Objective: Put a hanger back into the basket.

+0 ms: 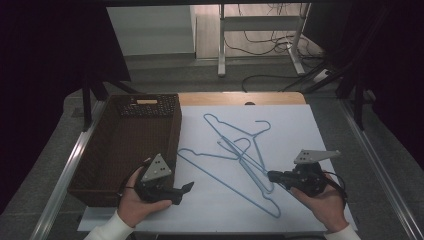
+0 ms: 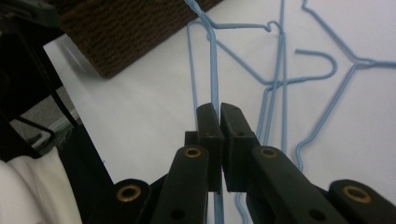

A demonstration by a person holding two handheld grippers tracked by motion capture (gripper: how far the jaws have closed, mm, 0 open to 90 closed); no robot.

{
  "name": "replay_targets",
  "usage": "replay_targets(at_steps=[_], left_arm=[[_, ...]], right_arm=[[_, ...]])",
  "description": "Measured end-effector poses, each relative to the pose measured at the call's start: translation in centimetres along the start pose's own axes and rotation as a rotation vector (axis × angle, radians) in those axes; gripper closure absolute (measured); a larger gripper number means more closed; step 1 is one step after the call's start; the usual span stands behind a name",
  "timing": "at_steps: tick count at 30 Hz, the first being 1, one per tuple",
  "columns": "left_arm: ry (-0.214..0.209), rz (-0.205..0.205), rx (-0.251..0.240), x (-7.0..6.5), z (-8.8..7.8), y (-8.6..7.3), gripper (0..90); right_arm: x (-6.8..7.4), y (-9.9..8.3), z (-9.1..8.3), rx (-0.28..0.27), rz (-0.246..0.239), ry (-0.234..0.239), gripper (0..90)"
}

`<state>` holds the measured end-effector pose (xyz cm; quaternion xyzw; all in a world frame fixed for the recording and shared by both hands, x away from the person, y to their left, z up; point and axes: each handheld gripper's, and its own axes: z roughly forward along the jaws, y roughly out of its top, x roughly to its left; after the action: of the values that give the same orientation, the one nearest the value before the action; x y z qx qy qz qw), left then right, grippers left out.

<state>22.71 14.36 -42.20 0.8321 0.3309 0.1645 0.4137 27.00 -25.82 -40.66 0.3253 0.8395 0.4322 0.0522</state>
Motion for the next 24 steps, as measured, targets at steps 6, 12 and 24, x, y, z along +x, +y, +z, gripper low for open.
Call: replay_targets(at_steps=[6,12,24], left_arm=[[-0.013,-0.001,-0.002,0.2,1.1,1.2,19.6],[-0.058,0.013,-0.002,0.2,2.6,2.7,22.2],[-0.131,0.013,0.020,0.5,6.6,4.1,24.0]], right_arm=[[-0.3,0.4,-1.5,-0.051,0.005,0.018,87.8],[-0.1,0.5,-2.3,-0.068,0.000,0.067,87.8],[0.7,0.0,-2.4,-0.053,0.001,0.163,87.8]])
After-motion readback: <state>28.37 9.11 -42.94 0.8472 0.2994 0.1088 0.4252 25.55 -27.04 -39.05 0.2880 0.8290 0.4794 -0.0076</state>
